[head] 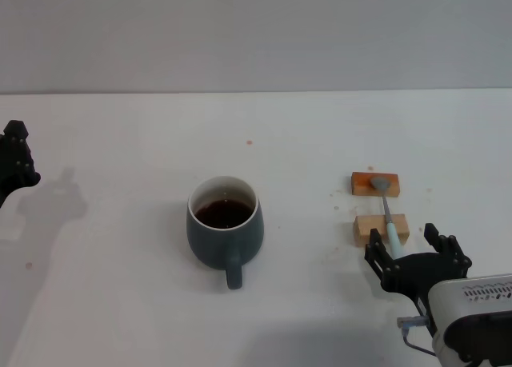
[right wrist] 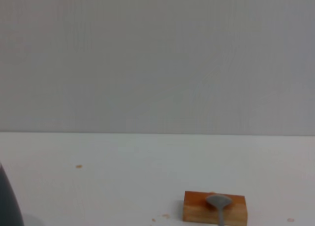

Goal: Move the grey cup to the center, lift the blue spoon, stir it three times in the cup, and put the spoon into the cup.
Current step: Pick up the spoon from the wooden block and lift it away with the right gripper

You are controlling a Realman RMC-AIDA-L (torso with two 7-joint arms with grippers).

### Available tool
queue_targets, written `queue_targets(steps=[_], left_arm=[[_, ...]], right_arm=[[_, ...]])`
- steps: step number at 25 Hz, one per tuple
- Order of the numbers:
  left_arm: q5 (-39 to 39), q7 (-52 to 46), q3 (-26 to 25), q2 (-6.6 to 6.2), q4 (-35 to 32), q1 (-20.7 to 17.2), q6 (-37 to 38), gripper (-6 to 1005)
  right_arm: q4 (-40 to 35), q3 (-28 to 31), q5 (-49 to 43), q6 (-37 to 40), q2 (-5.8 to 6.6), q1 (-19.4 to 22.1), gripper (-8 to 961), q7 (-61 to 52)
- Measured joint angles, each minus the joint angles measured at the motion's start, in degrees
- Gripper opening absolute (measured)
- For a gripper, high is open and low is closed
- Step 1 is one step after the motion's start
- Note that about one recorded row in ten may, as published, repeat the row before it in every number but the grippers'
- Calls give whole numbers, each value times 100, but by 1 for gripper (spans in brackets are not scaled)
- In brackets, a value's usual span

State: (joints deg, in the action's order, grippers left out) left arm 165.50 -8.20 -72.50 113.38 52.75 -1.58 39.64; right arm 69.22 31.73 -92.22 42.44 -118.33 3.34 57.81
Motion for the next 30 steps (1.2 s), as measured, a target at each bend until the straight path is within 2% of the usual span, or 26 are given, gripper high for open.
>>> queue_targets(steps=[6, 20, 30], left_arm=[[0, 3, -1, 0, 10, 0, 0, -2], [0, 3, 13, 0, 113, -23, -72, -2], [0, 19, 20, 0, 169, -37, -89, -2]], right_arm=[[17, 116, 154, -275, 60, -33, 776, 22], [30, 160, 183, -481, 116, -93, 773, 35], [-28, 301, 187, -715, 104, -112, 771, 46]])
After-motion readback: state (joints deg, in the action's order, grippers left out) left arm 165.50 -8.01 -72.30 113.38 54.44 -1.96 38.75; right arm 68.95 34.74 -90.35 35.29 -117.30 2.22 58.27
